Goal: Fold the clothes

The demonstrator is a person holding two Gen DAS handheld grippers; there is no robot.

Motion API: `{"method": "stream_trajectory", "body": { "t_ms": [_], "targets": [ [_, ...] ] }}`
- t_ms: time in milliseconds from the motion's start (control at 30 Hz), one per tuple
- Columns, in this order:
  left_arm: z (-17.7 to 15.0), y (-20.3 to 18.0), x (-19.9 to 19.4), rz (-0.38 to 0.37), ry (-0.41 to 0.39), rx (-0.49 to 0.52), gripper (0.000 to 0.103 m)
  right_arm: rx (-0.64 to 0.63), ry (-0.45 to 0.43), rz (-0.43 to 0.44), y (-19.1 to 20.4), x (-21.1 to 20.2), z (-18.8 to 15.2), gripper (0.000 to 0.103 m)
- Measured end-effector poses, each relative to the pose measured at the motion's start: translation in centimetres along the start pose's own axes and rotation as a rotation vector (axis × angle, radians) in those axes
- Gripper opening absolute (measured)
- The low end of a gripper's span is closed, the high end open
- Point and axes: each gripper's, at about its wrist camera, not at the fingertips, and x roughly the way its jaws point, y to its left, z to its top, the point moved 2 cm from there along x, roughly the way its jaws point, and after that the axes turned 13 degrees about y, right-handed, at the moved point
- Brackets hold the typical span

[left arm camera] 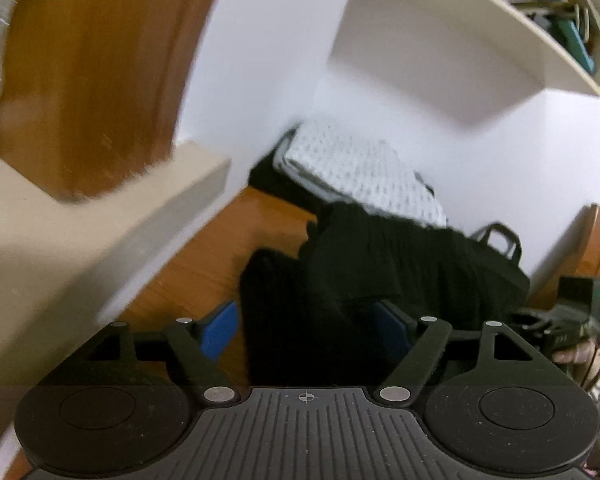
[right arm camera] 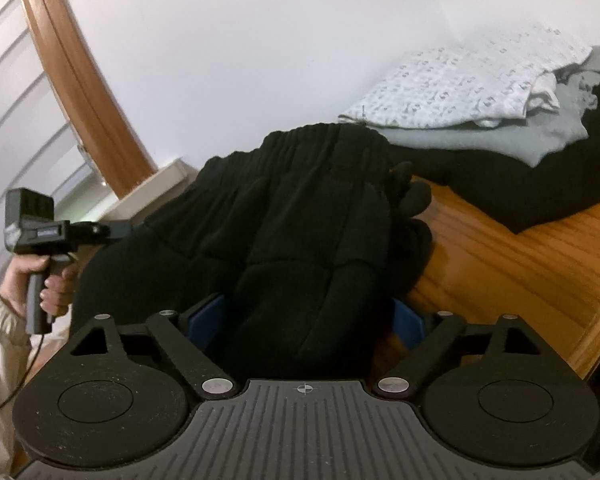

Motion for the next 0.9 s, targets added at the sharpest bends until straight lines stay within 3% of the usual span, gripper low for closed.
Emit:
{"method": "stream_trajectory", "body": {
  "t_ms": [200,333,400,667,900],
  "targets": [
    [0.0,1.8,3.3,-0.101,0.142,-0.106,0.083,-0.048,0.032,0.001,-0.2,0.7,0.9,0.088],
    [0.2,1.8,4.8,-0.115,0.183,-0.099,0.086,-0.083,0.061,-0.007,0.1,1.7,1.9,0.093],
    [0.3,1.2,5.2,-0.097,0.192,-0.081,0.081,-0.094,0.067,-0.005,0.3,2.2,2.2,0.091],
    [-0.2,-1.9,4.8,0.003,0.132,0.009,0.063,-0.054,0.040,0.101,-0.4,2.0,1.5,0.062],
    [-0.8,-3.8,3.2,0.068,0.072,0.062,0.054,-0.169,-0.043,0.084,1.4,0.4,1.1,0.052]
  ]
}}
